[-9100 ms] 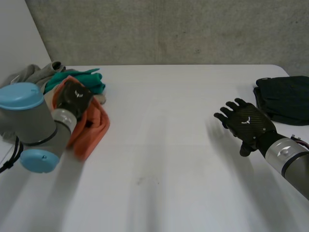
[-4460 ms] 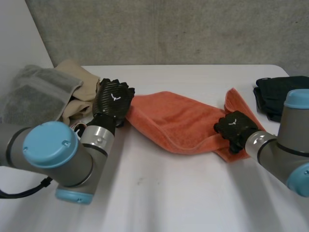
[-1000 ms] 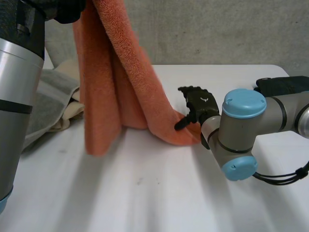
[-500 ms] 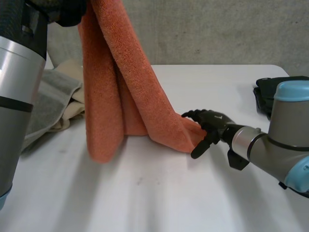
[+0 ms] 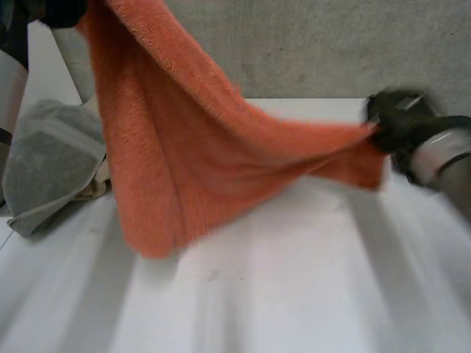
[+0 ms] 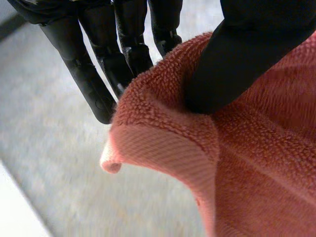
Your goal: Fold the laundry.
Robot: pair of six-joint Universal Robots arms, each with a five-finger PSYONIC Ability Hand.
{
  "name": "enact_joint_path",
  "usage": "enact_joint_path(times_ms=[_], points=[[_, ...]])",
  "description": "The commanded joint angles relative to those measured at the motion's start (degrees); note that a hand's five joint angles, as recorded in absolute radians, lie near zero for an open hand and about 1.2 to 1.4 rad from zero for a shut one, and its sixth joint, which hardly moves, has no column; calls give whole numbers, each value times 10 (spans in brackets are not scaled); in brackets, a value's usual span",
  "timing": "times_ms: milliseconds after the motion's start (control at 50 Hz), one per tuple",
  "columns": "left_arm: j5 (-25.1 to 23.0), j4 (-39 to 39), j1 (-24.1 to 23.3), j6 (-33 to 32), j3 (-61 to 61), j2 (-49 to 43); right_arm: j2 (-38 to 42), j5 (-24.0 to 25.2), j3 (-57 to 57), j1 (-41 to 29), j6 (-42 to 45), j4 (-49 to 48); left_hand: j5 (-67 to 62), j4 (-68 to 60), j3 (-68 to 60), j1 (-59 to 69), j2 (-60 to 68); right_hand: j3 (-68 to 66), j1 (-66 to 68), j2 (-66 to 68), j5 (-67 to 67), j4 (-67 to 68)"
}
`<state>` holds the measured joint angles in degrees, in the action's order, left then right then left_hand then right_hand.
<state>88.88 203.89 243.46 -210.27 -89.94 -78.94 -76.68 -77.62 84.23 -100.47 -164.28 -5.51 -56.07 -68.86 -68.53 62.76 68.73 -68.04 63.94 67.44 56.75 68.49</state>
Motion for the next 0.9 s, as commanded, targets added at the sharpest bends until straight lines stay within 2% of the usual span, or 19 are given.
enact_joint_path(times_ms=[20, 120, 240, 340, 480, 540, 620, 640, 740, 800, 900], points=[[-12, -75, 79, 3, -8, -26, -157, 20, -81, 63, 187, 162, -139, -111, -115, 172, 113, -120, 161, 126, 133, 115], [-55, -138, 78, 6, -16, -44, -172, 28, -140, 69, 215, 288, -139, -111, -115, 172, 113, -120, 161, 126, 133, 115], [-74, -191, 76, 6, -15, -112, -147, 19, -139, 66, 251, 326, -139, -111, -115, 172, 113, -120, 161, 126, 133, 115], [-76, -196, 76, 2, 0, -207, -42, -2, -143, 30, 284, 325, -139, -111, -115, 172, 113, -120, 161, 126, 133, 115], [-69, -179, 51, -14, 135, -367, 90, -51, -187, 12, 293, 302, -139, -111, -115, 172, 113, -120, 161, 126, 133, 115], [-65, -132, 48, -32, 215, -418, 143, -70, -237, 9, 288, 254, -139, -111, -115, 172, 113, -120, 161, 126, 133, 115], [-62, -9, 47, -47, 300, -456, 155, -103, -292, 5, 279, 142, -139, -111, -115, 172, 113, -120, 161, 126, 133, 115], [-62, 56, 46, -48, 324, -463, 153, -112, -308, 4, 274, 72, -139, -111, -115, 172, 113, -120, 161, 126, 133, 115], [-57, 235, 44, -44, 363, -465, 117, -129, -297, 2, 256, -147, -139, -111, -115, 172, 113, -120, 161, 126, 133, 115], [-46, 281, 43, -36, 365, -460, 79, -123, -264, 0, 257, -201, -139, -111, -115, 172, 113, -120, 161, 126, 133, 115], [-31, 266, 43, -2, 328, -453, 55, -100, -215, -7, 255, -194, -139, -111, -115, 172, 113, -120, 161, 126, 133, 115]])
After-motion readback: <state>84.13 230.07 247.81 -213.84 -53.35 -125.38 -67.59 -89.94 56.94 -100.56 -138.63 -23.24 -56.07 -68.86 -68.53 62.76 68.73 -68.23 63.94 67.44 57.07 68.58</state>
